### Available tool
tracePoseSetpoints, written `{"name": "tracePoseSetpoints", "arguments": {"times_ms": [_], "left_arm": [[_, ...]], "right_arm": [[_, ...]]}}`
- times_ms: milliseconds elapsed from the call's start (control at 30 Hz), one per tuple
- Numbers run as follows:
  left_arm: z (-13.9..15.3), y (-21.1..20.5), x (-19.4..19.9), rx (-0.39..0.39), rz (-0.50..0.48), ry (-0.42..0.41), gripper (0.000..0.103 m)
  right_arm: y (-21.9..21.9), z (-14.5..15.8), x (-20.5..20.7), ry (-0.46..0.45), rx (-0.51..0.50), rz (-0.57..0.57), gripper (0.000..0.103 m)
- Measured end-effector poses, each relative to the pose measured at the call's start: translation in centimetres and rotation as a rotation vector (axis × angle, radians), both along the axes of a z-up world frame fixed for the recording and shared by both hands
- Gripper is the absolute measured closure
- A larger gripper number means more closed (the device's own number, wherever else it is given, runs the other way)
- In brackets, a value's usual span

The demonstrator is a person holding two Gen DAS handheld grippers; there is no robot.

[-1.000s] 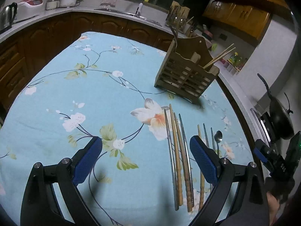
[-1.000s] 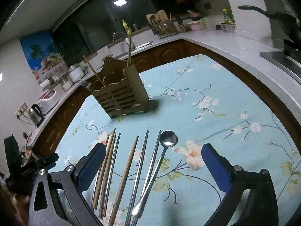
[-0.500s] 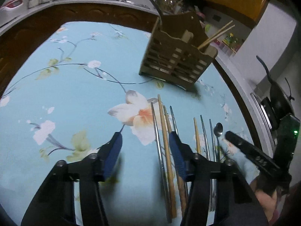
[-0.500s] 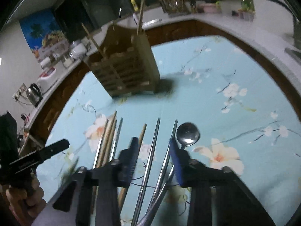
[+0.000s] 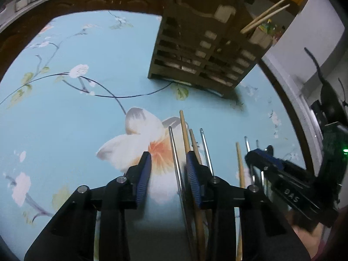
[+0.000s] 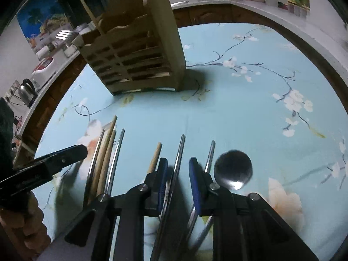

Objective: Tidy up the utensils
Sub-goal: 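Grasp a metal chopstick with the left tool while the right tool grasps another metal chopstick, then lift both metal chopsticks and carry them toward the wooden holder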

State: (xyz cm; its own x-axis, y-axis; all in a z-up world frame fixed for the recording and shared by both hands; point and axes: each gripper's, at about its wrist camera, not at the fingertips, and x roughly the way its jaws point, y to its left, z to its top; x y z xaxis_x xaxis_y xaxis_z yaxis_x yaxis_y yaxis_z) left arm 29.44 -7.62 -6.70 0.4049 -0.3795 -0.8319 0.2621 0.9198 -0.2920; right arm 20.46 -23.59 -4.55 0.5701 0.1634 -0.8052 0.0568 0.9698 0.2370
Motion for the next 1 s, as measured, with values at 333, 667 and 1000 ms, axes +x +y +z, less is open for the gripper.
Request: {"name": "tracePoseSetpoints", "arguments": {"times_ms": [333,667,1000], "left_arm": [[-0.3,-2.3,0.8,0.131,-0.055,-0.079,0.092],[0.0,-1.0,0.7,0.133,-0.079,-0.090,0.100],[4.8,3.7,-2.7,-0.057,-0.045,-0.132,0.100]], "right_arm": [[1.3,-0.1,1.4,-0.006,-0.113,0.042,0.083],[-0.3,0.4,1.3,-0.006,0.024,-0.002,0.098],[-0.1,5.5,-2.0,-0.123,0.126,0.024,0.099]]}}
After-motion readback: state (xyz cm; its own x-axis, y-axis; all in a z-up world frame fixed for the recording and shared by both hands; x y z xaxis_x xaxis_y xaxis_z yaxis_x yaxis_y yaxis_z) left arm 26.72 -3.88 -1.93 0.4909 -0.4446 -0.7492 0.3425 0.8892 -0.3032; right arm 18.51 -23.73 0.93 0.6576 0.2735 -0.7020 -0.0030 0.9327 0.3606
